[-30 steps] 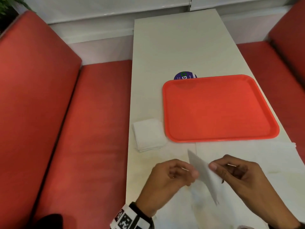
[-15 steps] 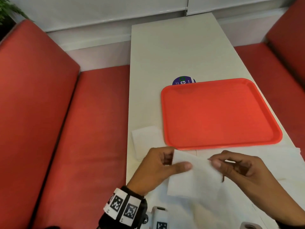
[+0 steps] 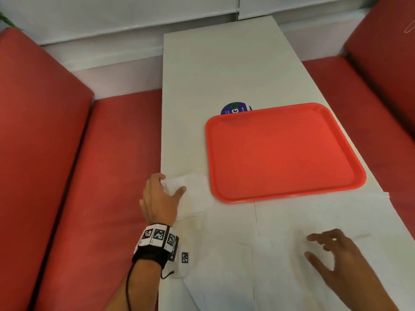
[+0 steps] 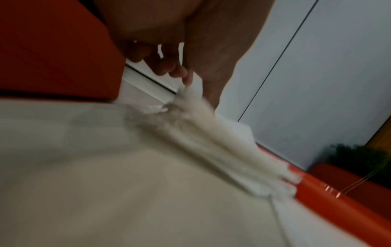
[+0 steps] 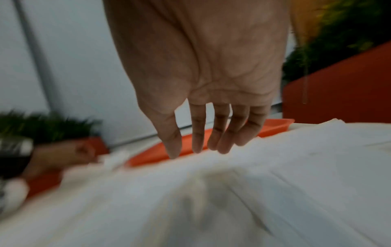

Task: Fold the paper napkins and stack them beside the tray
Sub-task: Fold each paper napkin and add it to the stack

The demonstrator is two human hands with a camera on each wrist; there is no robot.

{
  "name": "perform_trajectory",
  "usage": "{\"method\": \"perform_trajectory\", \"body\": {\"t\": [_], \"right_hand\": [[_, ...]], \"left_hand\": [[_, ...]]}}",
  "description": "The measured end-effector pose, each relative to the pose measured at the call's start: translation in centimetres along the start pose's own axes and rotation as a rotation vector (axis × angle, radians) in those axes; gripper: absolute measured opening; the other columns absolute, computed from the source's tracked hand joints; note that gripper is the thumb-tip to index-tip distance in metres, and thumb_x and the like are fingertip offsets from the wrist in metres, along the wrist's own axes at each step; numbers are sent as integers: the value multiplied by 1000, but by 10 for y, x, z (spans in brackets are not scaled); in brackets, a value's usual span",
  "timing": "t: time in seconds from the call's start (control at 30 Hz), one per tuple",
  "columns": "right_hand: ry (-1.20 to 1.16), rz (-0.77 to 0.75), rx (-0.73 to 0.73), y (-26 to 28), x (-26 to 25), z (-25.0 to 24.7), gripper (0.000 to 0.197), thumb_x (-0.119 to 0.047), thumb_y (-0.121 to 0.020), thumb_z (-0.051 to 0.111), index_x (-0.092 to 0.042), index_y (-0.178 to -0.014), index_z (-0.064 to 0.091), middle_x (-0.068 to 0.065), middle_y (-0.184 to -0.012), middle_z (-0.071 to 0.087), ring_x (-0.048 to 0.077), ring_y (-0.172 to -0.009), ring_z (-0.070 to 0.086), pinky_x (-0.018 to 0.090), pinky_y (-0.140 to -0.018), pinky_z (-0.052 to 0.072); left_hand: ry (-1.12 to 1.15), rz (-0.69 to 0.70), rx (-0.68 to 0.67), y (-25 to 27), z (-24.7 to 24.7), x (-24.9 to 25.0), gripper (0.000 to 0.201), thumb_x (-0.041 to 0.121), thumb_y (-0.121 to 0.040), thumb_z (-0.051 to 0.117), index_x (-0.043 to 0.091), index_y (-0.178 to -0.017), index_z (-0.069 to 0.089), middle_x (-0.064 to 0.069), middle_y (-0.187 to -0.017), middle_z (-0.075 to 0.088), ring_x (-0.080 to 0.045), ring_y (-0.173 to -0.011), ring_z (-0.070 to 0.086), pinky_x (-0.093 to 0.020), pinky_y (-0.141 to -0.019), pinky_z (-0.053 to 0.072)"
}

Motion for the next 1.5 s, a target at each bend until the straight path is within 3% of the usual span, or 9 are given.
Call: {"method": "perform_trajectory", "body": {"t": [0.1,0.37,0.57,0.73,0.93,1.1,1.2,1.3,1.5], "right_hand": [[223,-77,-47,6,17,35,58,-27,-45,99,-23,-98,76,1,-94,61,24,-68,62,34,-47,52],[154,-170,99,17,21,33,24,-23,-73,87,-28,-93,75,-6,-91,64,20,-77,60,31,-59,45],[37,-329,189,24,7,5,16,-39,-89,63,-29,-97,72,-11,-106,64,14,-101,54,29,-81,38],[-309,-373,106,35,-6,-18,6,-30,-96,65,-30,-102,66,-20,-109,61,0,-103,59,20,-90,43],[-601,-363,27,50,-18,-60,17,-18,-96,64,-29,-110,63,-14,-113,65,7,-112,61,17,-92,46],[-629,-473,-57,59,-23,-99,44,-12,-92,70,-35,-128,58,-12,-124,60,12,-124,55,17,-103,41],[-715,-492,-112,62,-23,-119,55,-16,-89,73,-37,-134,52,-14,-131,57,7,-132,48,12,-107,35],[-756,-469,-82,58,-17,-132,65,-18,-85,76,-37,-140,45,-17,-141,51,2,-137,42,14,-108,36],[-995,-107,-142,55,15,-124,92,-31,-67,87,-55,-139,36,-13,-135,50,31,-84,70,43,-88,60]], "left_hand": [[6,9,54,6,-4,3,61,45,-68,87,26,-114,50,1,-111,60,-27,-106,59,-52,-94,43],[134,257,41,97,-31,50,32,21,-85,75,24,-108,54,8,-85,45,-21,-81,51,-54,-83,49],[97,480,-396,193,21,69,38,49,-83,60,34,-119,57,17,-112,53,-4,-105,54,-41,-93,51],[227,227,-629,229,47,71,65,54,-80,76,43,-136,45,20,-132,50,-4,-121,52,-23,-101,45],[373,199,-334,239,19,91,67,37,-85,77,43,-142,42,14,-136,43,5,-119,52,3,-87,37],[328,447,-414,271,0,145,70,54,-85,66,40,-148,37,22,-144,39,4,-136,39,-4,-106,30],[456,259,-741,284,12,167,64,60,-83,70,47,-142,46,29,-135,57,10,-128,50,-9,-102,40],[665,35,-875,293,20,174,36,43,-84,77,28,-117,72,5,-114,76,-15,-107,72,-37,-93,58],[844,0,-653,300,15,185,28,27,-86,72,15,-111,74,-4,-107,78,-25,-100,75,-45,-86,60]]}}
Point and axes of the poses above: each hand's wrist, its own y-axis away from the middle knuckle, its own z-axis out of the palm, x = y × z, the point moved 6 cm from there along -y, towards the middle knuckle
